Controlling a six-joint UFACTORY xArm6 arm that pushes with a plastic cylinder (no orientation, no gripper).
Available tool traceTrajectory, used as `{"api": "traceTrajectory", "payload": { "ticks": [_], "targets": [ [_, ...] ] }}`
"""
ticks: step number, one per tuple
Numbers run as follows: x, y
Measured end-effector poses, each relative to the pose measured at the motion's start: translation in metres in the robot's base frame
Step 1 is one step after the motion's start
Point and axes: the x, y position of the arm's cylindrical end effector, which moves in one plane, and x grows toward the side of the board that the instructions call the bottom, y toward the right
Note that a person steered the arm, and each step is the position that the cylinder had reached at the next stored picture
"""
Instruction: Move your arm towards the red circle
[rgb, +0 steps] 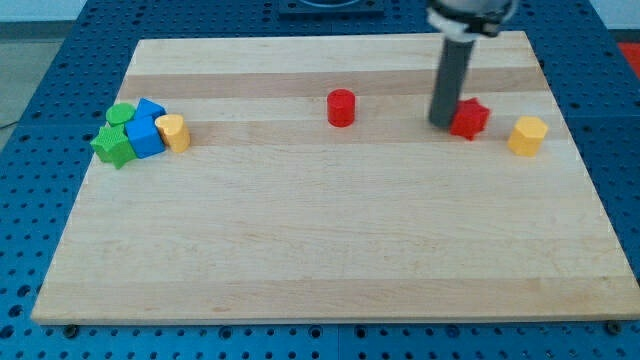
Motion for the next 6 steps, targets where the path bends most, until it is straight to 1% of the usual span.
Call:
{"api": "traceTrajectory", "payload": {
  "ticks": [1, 2, 3, 4, 5, 6],
  "targets": [
    [-0.010, 0.047],
    [-0.011, 0.033],
    [-0.030, 0.008],
    [-0.069, -0.027],
    [-0.098, -0.085],
    [-0.068, -0.171]
  ]
}}
